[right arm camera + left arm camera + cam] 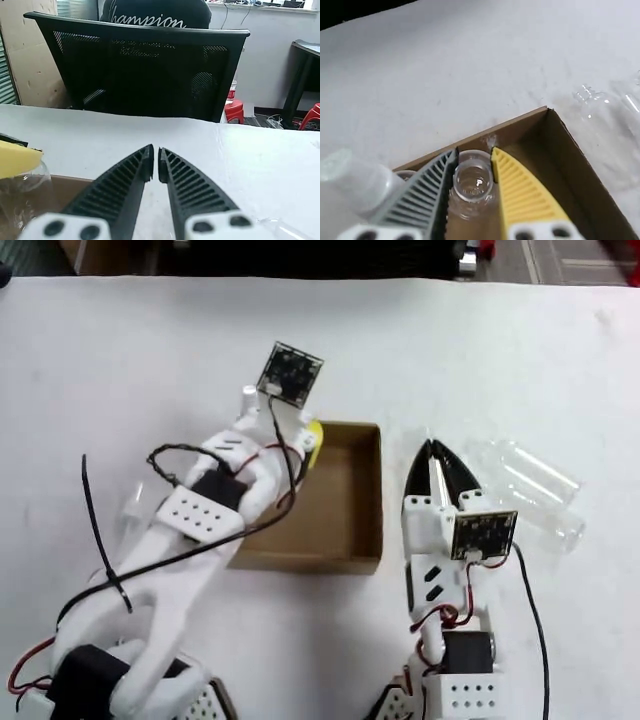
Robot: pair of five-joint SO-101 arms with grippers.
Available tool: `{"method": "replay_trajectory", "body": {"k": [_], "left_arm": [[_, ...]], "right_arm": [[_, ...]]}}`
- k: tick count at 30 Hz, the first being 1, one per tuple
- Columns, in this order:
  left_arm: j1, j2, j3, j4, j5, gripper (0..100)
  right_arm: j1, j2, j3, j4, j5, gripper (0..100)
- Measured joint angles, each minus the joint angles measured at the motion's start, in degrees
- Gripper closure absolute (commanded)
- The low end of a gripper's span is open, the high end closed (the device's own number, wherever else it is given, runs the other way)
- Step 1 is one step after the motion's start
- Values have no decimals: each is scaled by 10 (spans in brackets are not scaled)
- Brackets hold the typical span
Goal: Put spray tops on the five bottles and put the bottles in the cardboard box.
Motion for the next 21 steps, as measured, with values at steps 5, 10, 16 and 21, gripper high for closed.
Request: {"method": "replay_trajectory", "body": {"k": [5, 10, 16, 21], "left_arm": [[1, 0, 2, 0, 0, 973], [1, 0, 2, 0, 0, 963], [1, 0, 2, 0, 0, 891], [2, 0, 2, 0, 1, 887]], "right_arm": [[-12, 0, 0, 0, 0, 984], [-12, 0, 0, 0, 1, 984], [-14, 0, 0, 0, 1, 984], [-14, 0, 0, 0, 1, 984]]}}
